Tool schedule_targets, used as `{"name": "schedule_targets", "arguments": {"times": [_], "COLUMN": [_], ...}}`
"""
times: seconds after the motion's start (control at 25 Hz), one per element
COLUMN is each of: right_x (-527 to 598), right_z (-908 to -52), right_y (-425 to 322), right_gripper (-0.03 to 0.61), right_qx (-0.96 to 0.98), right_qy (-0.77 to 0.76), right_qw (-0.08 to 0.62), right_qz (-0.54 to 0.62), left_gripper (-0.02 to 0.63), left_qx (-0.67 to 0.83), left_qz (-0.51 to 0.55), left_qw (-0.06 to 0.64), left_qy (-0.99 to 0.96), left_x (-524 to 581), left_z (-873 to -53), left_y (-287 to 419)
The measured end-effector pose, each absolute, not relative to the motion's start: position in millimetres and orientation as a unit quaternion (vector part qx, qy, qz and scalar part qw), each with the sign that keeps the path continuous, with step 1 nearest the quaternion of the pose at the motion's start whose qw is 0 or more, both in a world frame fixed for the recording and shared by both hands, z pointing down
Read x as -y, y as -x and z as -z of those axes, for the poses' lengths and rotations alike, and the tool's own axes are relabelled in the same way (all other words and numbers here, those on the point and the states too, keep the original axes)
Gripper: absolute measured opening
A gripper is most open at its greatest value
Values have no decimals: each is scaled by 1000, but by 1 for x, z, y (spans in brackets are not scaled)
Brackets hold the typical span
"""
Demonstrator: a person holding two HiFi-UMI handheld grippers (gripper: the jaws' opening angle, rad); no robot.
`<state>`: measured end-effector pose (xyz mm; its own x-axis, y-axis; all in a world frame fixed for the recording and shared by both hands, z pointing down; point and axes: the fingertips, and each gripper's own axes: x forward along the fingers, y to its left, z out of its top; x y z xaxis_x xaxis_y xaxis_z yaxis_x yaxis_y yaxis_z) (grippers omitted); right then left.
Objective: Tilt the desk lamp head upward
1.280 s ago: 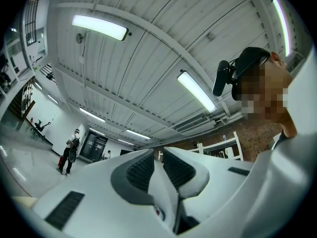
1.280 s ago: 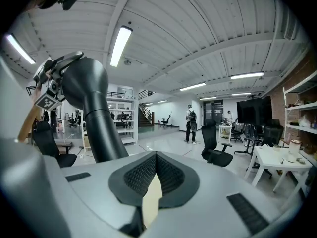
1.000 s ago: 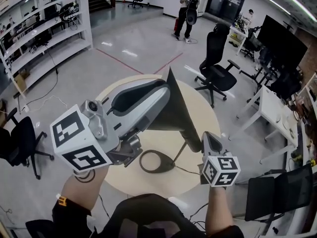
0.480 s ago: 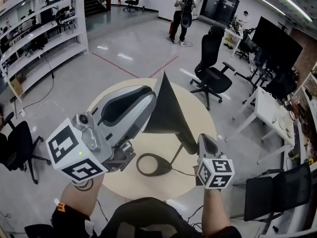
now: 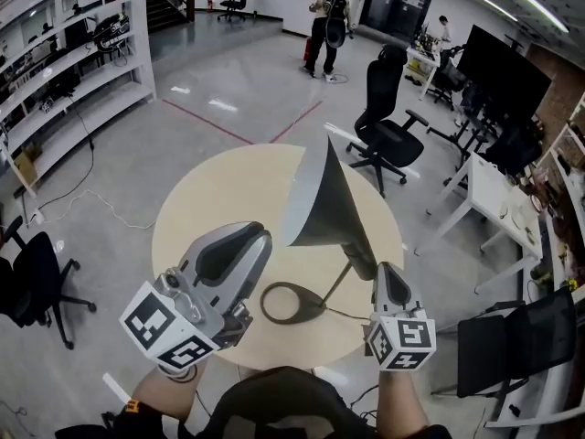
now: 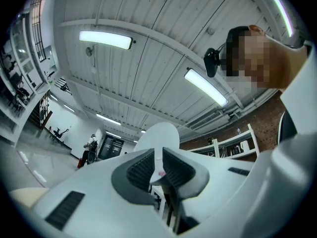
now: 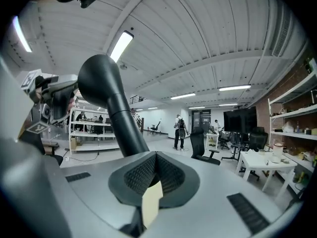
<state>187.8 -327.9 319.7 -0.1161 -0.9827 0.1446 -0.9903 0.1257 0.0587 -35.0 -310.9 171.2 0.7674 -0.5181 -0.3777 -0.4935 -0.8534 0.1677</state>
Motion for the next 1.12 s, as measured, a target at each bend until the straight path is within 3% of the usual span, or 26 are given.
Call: {"name": "schedule_targets", "arguments": {"times": [0.28, 0.64, 1.12], "right_x": [294, 258, 217], "right_z": [-342, -382, -412], "right_y": [-161, -123, -100], "right_gripper": [14, 14, 14], "right_qx": [733, 728, 755], "right_qy": [-677, -679, -645], "right_qw": [57, 82, 98], "right_qz": [-33, -52, -62], "left_gripper": [100, 100, 48], "left_qx": [313, 326, 348], "left_qz": [105, 31, -13], "left_qw": [76, 86, 75], "left_qy": [-941, -941, -934], "left_x": [316, 287, 237], "left_z": [-288, -368, -409], "left_y": [40, 33, 15]}}
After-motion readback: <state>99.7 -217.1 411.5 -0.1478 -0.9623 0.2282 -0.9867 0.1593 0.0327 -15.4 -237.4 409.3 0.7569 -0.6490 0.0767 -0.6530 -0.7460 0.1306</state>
